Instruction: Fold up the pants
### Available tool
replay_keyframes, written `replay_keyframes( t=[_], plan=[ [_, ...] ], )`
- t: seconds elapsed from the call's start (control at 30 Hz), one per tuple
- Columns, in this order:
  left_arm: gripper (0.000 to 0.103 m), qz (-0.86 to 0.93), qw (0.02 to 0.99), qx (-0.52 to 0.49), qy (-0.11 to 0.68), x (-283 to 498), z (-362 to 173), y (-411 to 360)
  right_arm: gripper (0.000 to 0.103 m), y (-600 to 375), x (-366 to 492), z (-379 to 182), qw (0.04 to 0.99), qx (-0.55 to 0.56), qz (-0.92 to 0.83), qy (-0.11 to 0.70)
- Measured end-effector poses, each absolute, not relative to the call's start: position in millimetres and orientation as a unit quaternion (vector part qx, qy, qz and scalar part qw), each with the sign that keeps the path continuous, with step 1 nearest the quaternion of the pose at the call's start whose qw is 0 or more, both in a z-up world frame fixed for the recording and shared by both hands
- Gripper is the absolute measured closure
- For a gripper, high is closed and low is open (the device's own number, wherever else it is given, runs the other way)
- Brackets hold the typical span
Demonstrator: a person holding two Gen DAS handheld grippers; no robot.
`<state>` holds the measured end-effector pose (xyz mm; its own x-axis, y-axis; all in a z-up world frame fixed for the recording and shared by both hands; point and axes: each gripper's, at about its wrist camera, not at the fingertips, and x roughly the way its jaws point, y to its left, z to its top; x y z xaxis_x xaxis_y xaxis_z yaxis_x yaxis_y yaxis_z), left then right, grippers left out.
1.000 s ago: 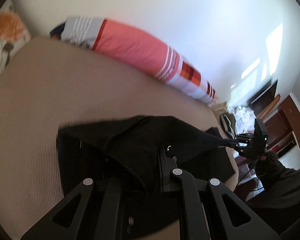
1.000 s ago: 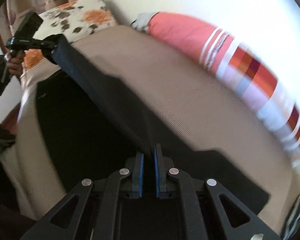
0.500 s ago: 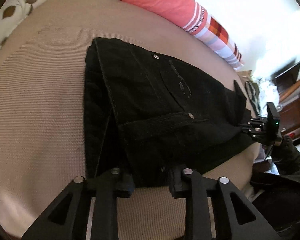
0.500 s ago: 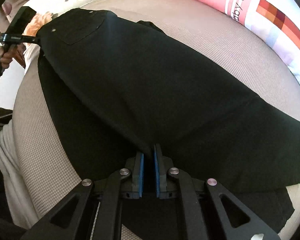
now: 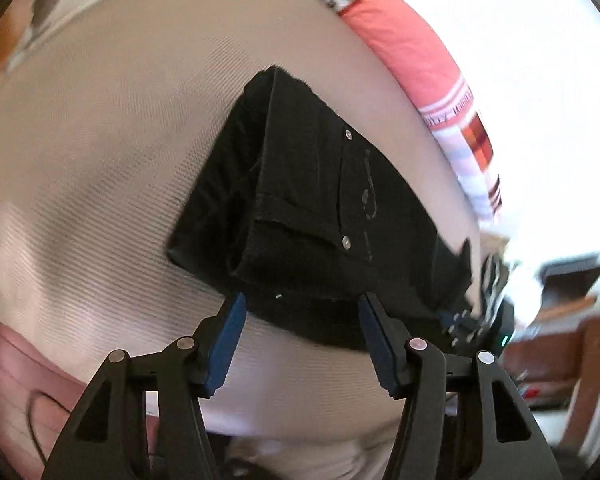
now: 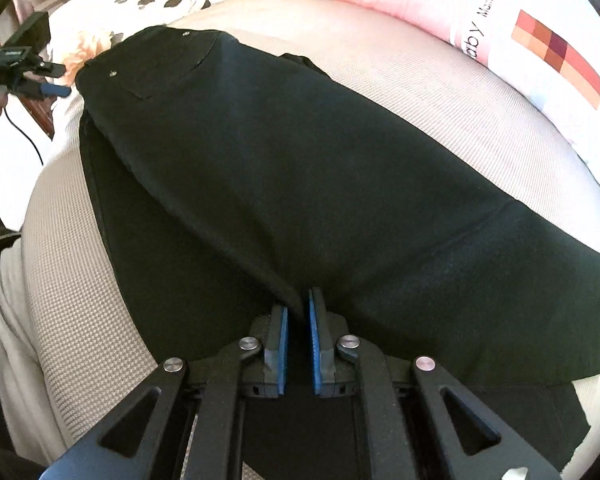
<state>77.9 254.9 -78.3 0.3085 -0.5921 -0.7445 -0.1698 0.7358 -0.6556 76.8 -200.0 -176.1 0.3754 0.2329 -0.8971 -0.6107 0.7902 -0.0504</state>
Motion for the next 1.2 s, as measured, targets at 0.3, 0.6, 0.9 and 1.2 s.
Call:
replay_keyframes(
  t=[0.3, 0.6, 0.9, 1.2],
  plan=[
    [0.088, -0.078, 0.751, -0.348, 0.556, 116, -79, 238, 0.095, -201, 69, -174, 0.817, -0.177, 0.246, 0.491],
    [0.088, -0.231, 0.853, -0.203, 0.421, 138, 16, 209, 0.094, -202, 66, -166, 0.835, -0.157, 0.219, 0.48],
    [0.086, -0.193, 0.784, -0.171, 0.564, 111, -101, 239, 0.094, -197, 57, -176, 0.827, -0.157, 0.228, 0.49],
    [0.085, -0.193, 0.785, -0.152, 0.569, 105, -104, 241, 0.094, -183, 32, -156, 0.813, -0.171, 0.252, 0.496]
  ],
)
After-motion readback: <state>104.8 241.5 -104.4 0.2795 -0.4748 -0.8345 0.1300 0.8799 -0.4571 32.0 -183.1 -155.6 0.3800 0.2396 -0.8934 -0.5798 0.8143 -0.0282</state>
